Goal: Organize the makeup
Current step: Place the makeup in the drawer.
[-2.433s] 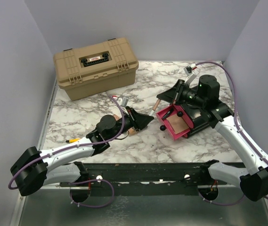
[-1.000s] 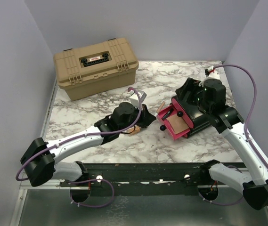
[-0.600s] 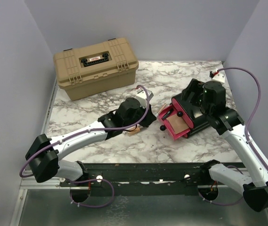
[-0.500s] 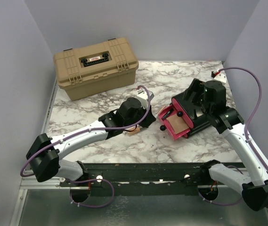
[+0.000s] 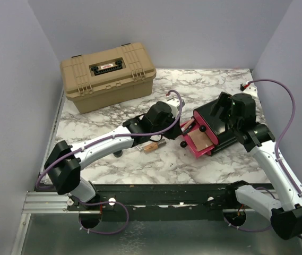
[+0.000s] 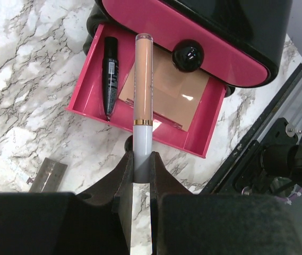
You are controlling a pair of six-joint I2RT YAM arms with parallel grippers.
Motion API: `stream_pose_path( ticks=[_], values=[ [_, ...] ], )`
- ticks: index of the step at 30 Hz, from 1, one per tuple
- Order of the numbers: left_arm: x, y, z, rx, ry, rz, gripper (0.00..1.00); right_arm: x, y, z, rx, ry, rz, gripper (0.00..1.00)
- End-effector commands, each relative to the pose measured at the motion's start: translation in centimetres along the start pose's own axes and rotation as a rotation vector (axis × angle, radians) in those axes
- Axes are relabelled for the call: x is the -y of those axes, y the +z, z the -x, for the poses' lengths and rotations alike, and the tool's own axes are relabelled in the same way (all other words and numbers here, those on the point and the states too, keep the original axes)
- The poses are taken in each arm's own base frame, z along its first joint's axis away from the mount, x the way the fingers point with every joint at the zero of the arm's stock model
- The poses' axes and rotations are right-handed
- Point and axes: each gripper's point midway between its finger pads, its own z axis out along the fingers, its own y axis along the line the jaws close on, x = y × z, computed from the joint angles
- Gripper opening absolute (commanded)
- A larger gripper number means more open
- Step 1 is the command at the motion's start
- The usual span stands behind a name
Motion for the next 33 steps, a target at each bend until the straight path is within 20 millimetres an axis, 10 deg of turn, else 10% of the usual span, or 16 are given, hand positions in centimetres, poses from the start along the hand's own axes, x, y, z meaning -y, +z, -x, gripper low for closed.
stream_pose_path(
  ticks=[1, 33],
  values=[
    [-0.6, 1.2, -0.8, -0.078, -0.014, 0.045, 0.00, 0.4, -0.6, 0.7, 0.034, -0.010, 0.004, 0.91],
    [-3.2, 9.2, -0.9, -0.265, 0.062, 0.195, 0.00, -0.3, -0.7, 1.0, 0.041, -0.004, 0.044, 0.93]
  ],
)
